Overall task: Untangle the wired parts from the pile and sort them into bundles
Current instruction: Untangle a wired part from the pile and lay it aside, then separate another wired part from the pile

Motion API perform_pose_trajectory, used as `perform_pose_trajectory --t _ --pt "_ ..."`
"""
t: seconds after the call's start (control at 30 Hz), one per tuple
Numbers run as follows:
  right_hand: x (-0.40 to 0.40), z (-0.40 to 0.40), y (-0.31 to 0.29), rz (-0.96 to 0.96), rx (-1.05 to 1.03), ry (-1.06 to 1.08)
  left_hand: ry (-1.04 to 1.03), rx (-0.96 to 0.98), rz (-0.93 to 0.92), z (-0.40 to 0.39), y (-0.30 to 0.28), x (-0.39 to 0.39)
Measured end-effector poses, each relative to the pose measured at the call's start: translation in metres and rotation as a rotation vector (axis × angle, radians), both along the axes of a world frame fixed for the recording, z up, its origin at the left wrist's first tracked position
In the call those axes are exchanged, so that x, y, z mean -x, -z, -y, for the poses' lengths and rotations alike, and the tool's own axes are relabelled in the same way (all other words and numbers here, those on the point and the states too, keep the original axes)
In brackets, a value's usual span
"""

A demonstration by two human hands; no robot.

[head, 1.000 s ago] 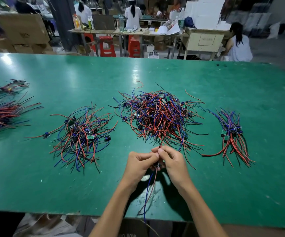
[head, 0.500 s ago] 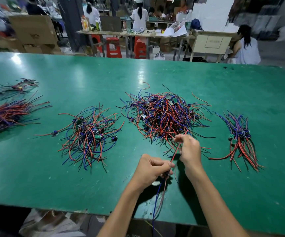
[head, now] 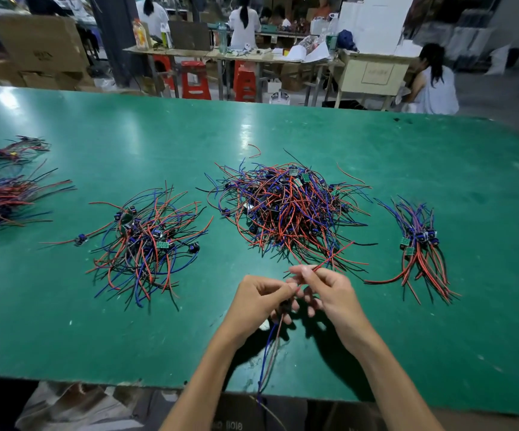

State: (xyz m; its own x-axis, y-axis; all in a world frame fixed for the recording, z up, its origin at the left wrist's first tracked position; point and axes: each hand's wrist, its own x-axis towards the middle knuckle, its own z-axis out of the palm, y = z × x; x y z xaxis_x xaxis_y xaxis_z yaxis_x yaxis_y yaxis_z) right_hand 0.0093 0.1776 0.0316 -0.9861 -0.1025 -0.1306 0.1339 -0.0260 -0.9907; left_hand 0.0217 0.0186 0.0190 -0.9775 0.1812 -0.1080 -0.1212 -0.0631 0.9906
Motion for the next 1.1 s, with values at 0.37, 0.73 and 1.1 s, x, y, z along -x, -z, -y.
perform_pose_trajectory --t 0.37,0.73,1.1 --pt "0.022 -0.023 0.015 -0.153 0.239 0.369 0.009 -0.106 0.081 0.019 -0.001 0.01" --pt "0.018 -0.028 0.027 -0.293 0.241 0.32 -0.448 0.582 -0.724 0.012 0.016 0.0" --pt "0.014 -0.029 0.024 -0.282 0.289 0.309 -0.521 0.656 -0.752 0.01 0.014 -0.004"
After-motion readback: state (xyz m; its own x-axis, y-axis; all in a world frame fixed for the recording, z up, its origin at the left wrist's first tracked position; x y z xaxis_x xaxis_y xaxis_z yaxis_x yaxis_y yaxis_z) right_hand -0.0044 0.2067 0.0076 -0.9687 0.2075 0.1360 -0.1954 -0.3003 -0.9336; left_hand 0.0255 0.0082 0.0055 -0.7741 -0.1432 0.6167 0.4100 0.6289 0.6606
